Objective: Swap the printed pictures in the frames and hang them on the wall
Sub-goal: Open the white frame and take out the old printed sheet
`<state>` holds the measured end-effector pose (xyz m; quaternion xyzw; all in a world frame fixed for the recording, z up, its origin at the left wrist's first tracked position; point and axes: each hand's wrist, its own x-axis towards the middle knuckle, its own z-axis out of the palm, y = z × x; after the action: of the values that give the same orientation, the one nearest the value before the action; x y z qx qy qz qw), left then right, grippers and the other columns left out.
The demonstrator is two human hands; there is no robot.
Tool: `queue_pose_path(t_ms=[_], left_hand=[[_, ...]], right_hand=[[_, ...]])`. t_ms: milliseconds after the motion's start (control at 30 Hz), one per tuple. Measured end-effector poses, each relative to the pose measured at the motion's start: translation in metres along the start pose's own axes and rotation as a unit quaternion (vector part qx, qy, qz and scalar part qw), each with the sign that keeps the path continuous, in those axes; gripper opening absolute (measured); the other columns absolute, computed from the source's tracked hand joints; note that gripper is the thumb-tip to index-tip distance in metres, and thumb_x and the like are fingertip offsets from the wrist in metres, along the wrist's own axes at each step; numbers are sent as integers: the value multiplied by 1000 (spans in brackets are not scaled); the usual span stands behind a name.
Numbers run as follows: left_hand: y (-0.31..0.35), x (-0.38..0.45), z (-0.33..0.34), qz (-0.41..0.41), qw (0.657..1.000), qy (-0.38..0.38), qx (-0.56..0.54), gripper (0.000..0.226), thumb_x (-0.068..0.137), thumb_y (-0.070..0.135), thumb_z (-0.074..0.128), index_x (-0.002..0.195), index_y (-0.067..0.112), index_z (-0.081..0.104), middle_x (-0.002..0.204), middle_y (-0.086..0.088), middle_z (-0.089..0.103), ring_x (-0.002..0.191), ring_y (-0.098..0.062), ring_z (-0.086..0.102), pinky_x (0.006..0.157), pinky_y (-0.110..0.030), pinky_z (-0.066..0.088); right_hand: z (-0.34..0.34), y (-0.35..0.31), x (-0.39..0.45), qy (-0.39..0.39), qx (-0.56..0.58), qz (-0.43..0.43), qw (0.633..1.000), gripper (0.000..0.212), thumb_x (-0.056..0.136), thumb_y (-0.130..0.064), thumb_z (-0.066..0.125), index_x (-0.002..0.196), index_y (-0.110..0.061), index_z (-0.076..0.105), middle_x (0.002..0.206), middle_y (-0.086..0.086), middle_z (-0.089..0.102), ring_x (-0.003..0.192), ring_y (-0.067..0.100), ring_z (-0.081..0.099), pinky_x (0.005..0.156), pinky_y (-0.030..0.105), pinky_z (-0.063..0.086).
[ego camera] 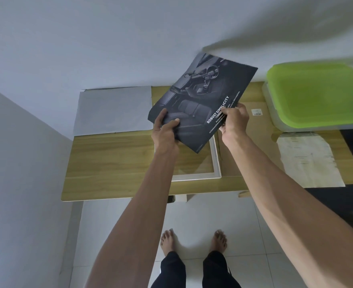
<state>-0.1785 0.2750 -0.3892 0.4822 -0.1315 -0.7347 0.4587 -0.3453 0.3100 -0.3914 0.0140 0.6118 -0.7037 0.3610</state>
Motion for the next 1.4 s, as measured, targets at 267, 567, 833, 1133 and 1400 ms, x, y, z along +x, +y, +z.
queue_pose_path(t_ms=[267,567,833,1133,1400], left_hand=[[50,21,-40,51,987,-69,133,54,75,-14,58,118,17,71,107,-4,70,92,-25,66,89,-43,59],[48,14,-44,34,957,-142,250,52,77,-9,66,123,17,69,122,-6,59,96,-28,63,85,-42,59],[-43,-12,3,43,922,-165,348,48,78,-2,75,118,24,71,122,-3,58,103,-26,61,84,-37,59],[-180,-62,59,50,896,-166,408,50,76,2,78,120,24,69,119,2,59,98,-17,62,76,-27,57],[-278,-77,113,74,874,-136,460,47,75,4,80,117,24,71,113,4,68,94,-16,66,78,-30,59]], right_hand=[[-26,-42,3,-32,8,-7,999,56,77,3,61,120,-32,57,113,7,69,90,22,70,68,35,60],[-72,-48,12,-167,-328,-79,926,54,80,12,61,120,-23,73,103,1,73,93,15,64,79,20,49],[-169,-51,28,17,-445,-113,888,54,86,12,50,124,-20,71,118,1,70,104,17,61,82,25,47],[-314,-79,51,108,-489,-105,859,56,87,8,41,119,-26,73,120,5,71,107,28,64,90,37,55],[-403,-110,98,154,-479,-102,858,62,81,8,37,114,-29,75,117,7,73,109,30,64,96,37,53]])
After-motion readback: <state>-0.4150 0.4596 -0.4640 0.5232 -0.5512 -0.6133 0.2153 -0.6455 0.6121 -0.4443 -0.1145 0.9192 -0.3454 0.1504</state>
